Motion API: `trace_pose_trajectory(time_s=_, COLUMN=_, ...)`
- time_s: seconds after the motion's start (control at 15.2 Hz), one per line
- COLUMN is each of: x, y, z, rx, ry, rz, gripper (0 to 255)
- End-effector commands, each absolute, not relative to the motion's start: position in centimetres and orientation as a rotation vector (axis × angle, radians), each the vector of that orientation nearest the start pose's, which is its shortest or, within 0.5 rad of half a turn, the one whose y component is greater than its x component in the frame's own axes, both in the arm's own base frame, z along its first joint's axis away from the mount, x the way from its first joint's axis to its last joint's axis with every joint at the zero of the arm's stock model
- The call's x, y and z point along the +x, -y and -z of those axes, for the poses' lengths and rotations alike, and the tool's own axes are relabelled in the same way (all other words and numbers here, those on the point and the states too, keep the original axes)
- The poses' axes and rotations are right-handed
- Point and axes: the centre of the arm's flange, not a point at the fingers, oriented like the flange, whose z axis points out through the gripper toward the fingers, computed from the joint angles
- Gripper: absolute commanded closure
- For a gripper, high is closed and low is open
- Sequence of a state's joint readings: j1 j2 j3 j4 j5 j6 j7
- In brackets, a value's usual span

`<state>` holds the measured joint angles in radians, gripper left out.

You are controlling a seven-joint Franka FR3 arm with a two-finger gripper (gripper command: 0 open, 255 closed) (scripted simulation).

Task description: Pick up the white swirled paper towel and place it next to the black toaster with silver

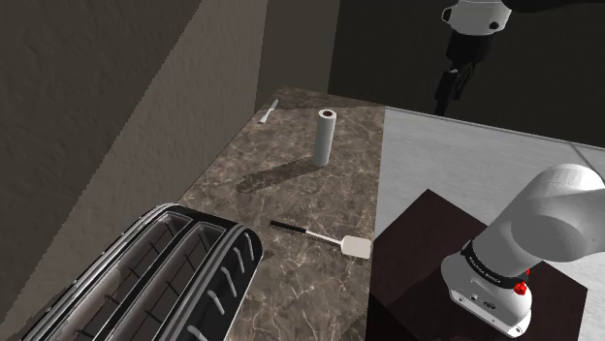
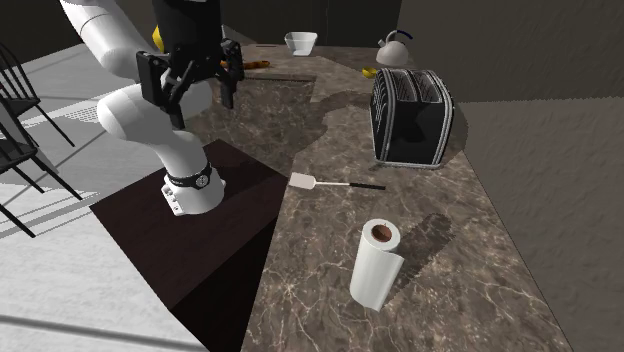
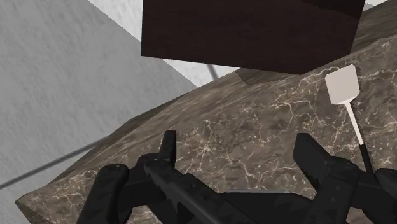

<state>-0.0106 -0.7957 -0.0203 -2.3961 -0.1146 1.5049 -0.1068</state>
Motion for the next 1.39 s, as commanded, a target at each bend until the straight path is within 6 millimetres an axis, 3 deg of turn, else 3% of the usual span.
trace_pose_trajectory(time_s=0.0, x=29.5, y=2.4, z=-57.0, rx=-3.228, ry=0.13, rz=-0.165, gripper=0)
trace_pose_trajectory(time_s=1.32, x=52.9, y=-1.2, z=-47.4, rx=-3.11, ry=0.34, rz=-0.095, gripper=0)
